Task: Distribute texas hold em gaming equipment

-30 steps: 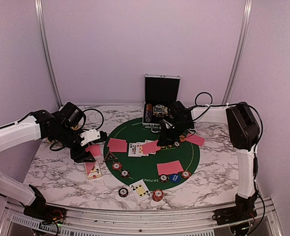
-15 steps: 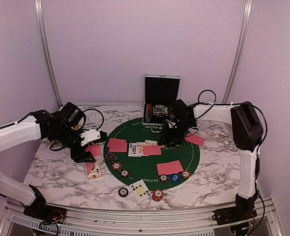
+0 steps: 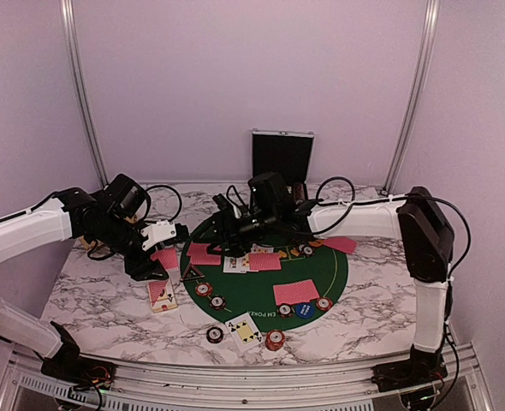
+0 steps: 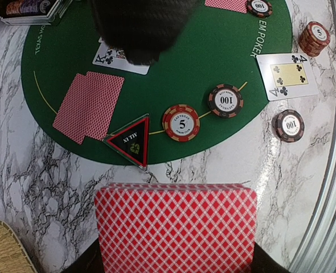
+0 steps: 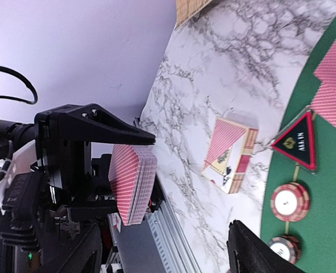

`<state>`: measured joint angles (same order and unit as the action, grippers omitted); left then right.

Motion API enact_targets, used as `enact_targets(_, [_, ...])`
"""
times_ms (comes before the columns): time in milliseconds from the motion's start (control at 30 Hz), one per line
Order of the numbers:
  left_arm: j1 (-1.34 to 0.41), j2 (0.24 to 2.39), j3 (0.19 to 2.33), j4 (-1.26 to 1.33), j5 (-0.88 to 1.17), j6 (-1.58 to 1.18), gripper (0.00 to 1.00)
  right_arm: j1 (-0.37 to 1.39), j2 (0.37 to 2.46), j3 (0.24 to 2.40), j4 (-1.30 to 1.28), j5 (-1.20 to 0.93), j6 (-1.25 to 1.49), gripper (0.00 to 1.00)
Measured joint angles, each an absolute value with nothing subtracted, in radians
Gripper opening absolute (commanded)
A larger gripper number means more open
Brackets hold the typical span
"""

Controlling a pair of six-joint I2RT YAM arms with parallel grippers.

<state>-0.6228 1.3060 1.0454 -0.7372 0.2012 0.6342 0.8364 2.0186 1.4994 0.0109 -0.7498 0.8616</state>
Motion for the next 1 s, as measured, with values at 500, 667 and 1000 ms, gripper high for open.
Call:
enact_targets(500, [-0.623, 1.306, 1.047, -0.737, 0.202, 0.631, 0.0, 0.919, 2.165, 1.501, 0.363, -0.834, 1.135, 0.75])
enact_targets(667, [-0.623, 1.306, 1.053, -0.738, 0.202, 0.63, 0.0, 0.936, 2.215, 1.528, 0.412, -0.846, 1.175, 0.75])
enact_targets(1000, [-0.623, 1.319, 1.067, -0.738, 0.21, 0.627, 0.0, 0.955, 2.308, 1.632, 0.435, -0.85, 1.215, 0.76])
